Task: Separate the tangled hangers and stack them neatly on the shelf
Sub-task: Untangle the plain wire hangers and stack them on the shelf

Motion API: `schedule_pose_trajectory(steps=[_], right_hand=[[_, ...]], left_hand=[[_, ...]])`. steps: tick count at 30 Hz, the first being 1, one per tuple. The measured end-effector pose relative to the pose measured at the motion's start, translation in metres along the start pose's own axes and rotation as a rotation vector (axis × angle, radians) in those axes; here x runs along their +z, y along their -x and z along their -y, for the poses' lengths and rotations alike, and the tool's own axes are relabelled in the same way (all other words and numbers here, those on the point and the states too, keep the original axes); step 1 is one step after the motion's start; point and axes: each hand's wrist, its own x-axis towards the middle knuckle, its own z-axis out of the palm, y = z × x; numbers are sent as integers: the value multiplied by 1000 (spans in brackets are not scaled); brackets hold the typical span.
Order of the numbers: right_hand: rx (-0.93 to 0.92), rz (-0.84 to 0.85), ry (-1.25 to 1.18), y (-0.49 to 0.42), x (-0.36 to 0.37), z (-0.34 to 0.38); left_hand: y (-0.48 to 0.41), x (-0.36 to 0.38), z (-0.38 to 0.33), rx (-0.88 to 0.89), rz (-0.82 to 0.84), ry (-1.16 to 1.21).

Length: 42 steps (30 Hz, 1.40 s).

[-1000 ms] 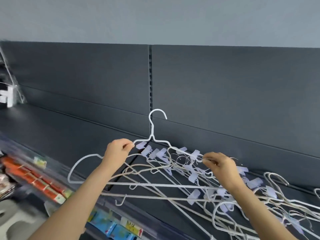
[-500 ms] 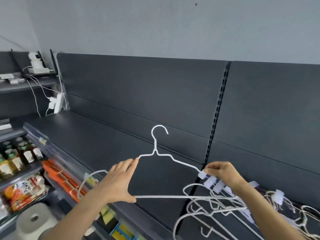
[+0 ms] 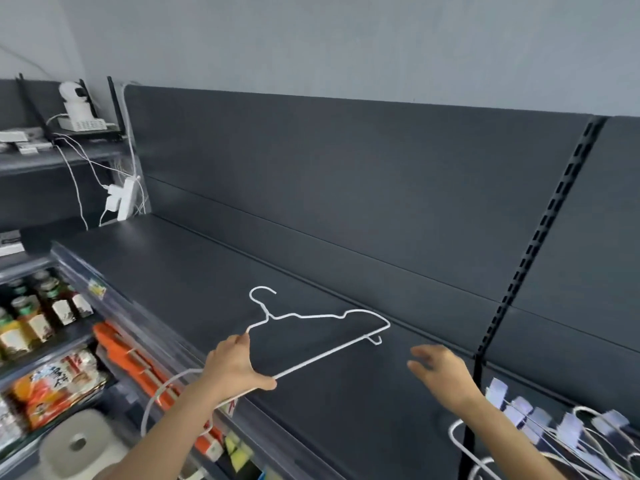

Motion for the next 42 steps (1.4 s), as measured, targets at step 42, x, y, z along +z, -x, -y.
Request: schedule_pose_trajectory(steps=[42], right_hand=[[160, -252, 300, 237, -182, -266]], left_hand=[[165, 164, -343, 765, 68, 61]])
